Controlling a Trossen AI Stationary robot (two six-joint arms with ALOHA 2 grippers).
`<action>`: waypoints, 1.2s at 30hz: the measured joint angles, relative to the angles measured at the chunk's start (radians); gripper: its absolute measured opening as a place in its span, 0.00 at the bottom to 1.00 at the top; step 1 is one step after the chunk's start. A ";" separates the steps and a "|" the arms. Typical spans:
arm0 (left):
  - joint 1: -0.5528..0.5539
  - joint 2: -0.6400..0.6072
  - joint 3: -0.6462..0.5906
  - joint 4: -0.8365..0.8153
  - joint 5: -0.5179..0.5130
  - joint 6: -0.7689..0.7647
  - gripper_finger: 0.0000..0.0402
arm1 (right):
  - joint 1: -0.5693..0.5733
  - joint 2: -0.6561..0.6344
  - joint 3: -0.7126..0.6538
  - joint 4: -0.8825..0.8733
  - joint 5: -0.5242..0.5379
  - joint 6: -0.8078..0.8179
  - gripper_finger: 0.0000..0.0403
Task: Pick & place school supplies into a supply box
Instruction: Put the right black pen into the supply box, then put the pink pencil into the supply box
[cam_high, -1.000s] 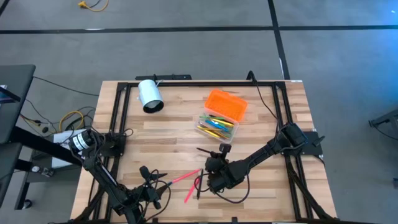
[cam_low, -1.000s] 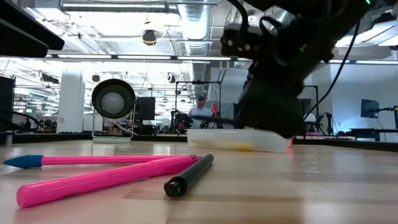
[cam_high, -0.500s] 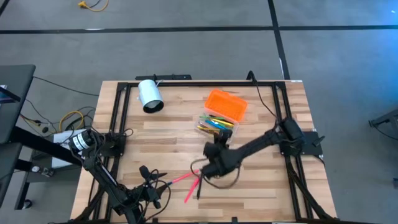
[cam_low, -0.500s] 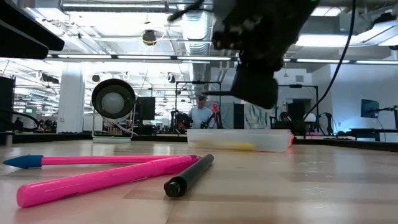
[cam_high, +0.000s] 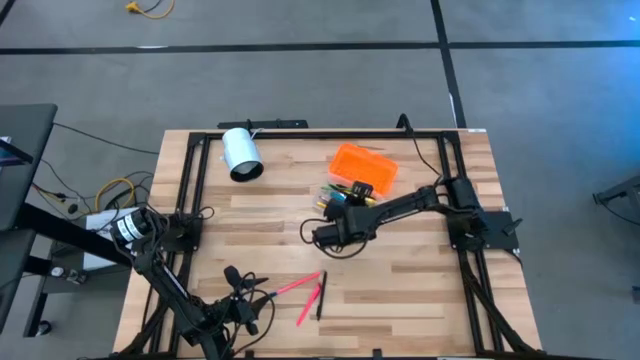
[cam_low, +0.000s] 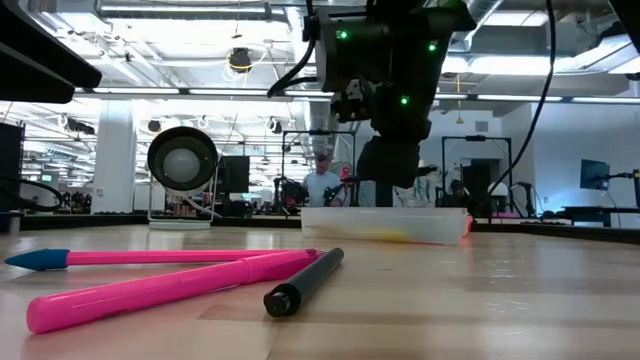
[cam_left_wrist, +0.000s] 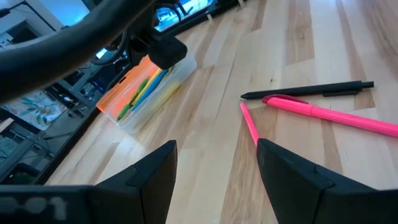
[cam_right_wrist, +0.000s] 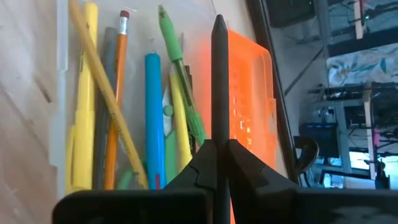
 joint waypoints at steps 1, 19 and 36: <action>0.000 0.000 0.000 -0.001 0.000 -0.002 0.53 | -0.001 0.000 0.000 0.002 -0.002 -0.003 0.01; 0.000 0.000 0.000 -0.008 0.000 -0.034 0.53 | -0.020 0.000 0.000 0.017 -0.019 0.031 0.30; 0.143 0.000 0.000 0.139 0.217 0.090 0.53 | 0.253 -0.112 0.000 0.067 0.168 0.050 0.34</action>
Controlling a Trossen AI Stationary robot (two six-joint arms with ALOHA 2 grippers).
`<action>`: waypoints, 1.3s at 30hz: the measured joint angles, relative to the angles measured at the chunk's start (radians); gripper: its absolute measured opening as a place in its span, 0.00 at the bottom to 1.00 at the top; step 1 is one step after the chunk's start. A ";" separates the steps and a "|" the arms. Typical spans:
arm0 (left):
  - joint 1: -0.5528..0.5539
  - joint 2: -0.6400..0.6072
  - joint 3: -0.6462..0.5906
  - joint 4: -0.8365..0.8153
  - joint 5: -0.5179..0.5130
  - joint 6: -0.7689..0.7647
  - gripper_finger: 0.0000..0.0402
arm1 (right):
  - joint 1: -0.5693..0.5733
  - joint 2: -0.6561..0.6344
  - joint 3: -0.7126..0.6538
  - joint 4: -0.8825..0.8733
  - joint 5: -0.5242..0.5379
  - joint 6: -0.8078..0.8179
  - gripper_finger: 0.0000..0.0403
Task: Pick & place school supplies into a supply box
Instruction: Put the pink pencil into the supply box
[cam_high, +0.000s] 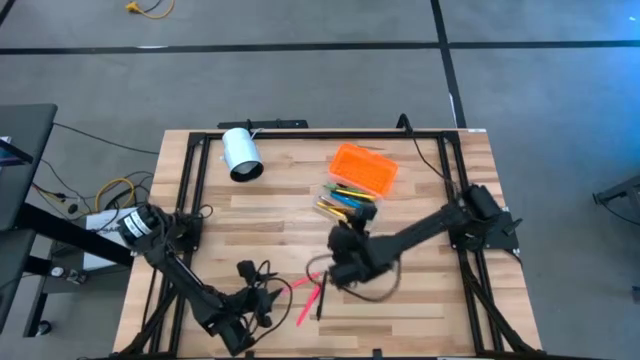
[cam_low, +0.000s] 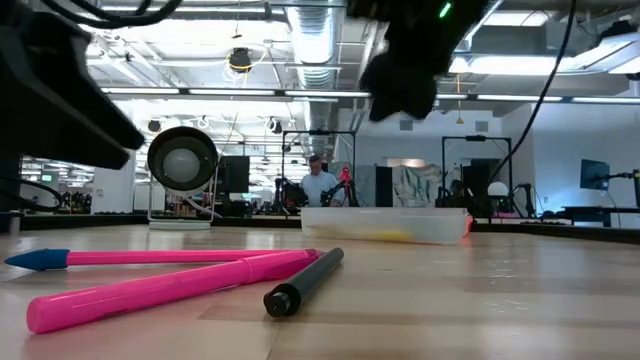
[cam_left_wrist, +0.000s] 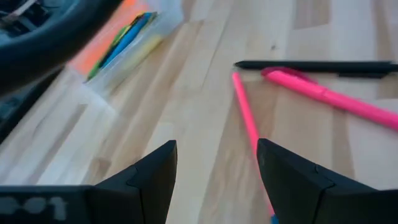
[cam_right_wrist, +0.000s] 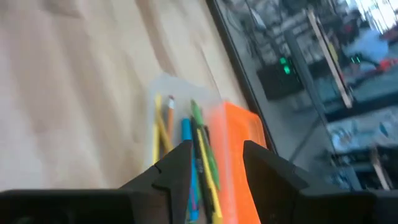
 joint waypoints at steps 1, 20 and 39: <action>0.007 0.000 0.000 0.033 0.007 0.034 0.53 | 0.021 -0.009 0.000 0.004 0.003 0.000 0.33; 0.196 0.000 0.000 0.265 0.398 0.269 0.53 | 0.390 -0.054 0.001 0.007 0.108 0.130 0.31; 0.290 0.037 0.001 0.292 0.543 0.252 0.53 | 0.673 -0.051 0.000 0.043 0.199 0.239 0.30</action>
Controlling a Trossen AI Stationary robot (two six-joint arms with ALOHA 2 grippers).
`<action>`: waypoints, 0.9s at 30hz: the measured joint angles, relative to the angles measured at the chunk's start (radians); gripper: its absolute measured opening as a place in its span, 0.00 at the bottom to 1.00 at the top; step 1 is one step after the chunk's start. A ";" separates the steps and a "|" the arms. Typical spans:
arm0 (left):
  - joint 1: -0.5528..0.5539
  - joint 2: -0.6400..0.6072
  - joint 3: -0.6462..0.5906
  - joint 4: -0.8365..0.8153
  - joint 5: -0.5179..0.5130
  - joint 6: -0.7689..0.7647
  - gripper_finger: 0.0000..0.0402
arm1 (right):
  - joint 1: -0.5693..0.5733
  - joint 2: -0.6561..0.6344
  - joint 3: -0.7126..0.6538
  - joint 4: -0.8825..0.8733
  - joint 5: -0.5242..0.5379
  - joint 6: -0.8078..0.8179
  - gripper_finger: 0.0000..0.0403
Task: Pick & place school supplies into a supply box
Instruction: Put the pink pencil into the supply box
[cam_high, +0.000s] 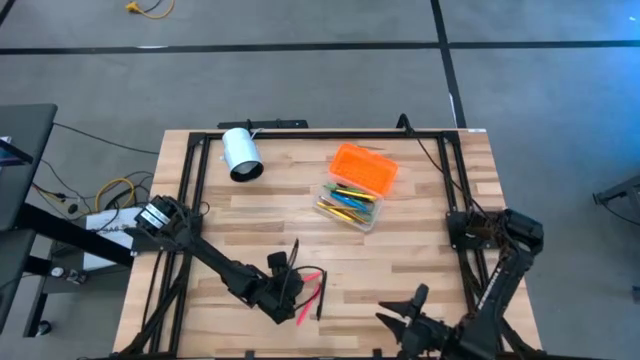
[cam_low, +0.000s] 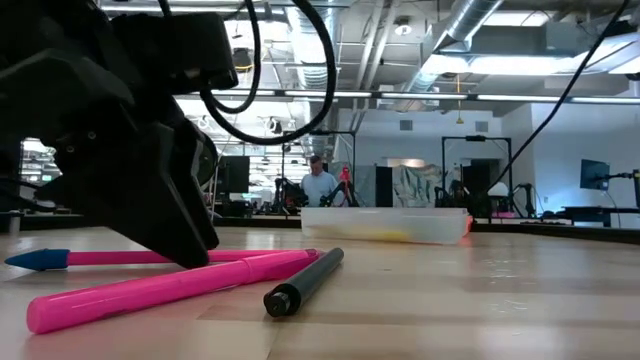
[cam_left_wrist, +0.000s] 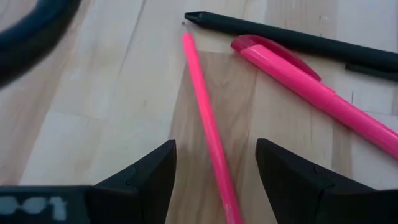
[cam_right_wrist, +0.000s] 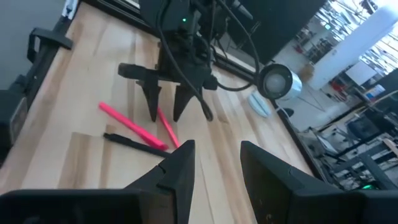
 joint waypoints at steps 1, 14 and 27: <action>0.000 0.000 0.000 0.001 0.002 0.000 0.53 | 0.003 0.000 0.000 0.005 0.000 0.000 0.30; 0.027 0.022 0.004 -0.020 0.112 -0.059 0.32 | -0.003 0.000 -0.003 0.018 -0.004 0.000 0.30; 0.031 0.027 0.004 -0.038 0.126 -0.050 0.08 | -0.003 0.001 -0.004 0.022 -0.017 0.024 0.30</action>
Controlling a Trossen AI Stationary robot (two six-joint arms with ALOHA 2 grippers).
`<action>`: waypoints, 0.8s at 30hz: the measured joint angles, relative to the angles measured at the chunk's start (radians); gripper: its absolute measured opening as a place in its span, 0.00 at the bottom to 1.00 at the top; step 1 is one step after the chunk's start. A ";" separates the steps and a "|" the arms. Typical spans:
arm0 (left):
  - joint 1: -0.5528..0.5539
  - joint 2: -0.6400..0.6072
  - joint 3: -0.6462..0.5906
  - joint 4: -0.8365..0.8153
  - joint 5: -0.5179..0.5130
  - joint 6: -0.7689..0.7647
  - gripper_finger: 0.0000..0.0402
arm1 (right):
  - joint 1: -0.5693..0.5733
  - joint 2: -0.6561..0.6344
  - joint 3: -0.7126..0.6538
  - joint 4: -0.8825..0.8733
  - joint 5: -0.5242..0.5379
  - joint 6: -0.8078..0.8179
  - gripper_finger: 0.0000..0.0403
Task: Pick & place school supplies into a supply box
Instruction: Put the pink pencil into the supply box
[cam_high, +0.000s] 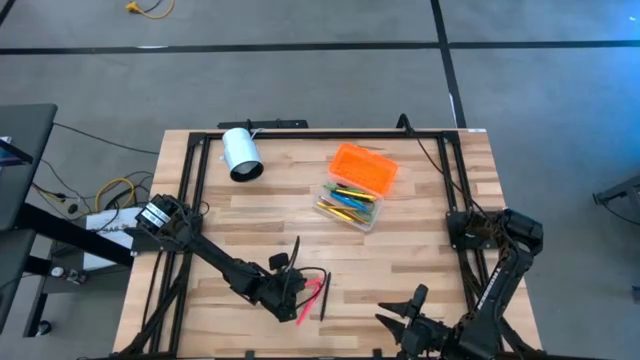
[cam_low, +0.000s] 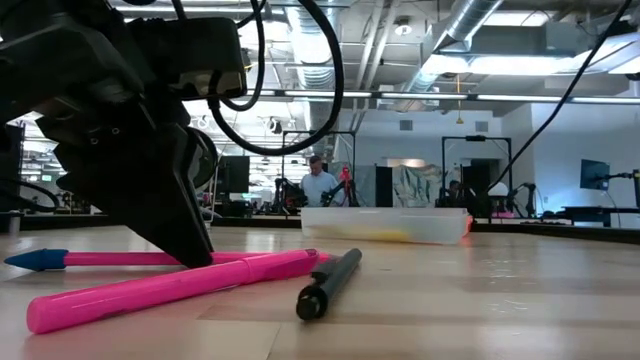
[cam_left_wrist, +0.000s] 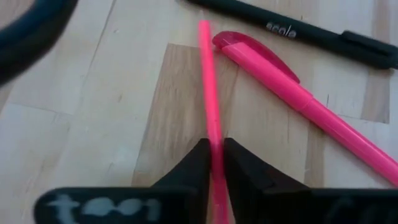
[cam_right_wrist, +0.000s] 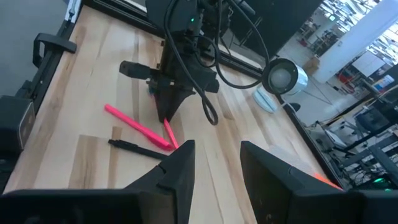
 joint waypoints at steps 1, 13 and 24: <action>0.000 0.000 0.000 0.000 -0.002 0.004 0.06 | 0.000 0.000 0.000 0.000 -0.008 0.001 0.30; 0.014 0.004 -0.004 -0.003 -0.110 0.010 0.02 | 0.000 0.000 0.000 0.022 -0.034 0.002 0.30; 0.096 0.010 -0.008 -0.025 -0.309 0.174 0.01 | 0.000 0.000 -0.001 0.026 -0.040 0.001 0.30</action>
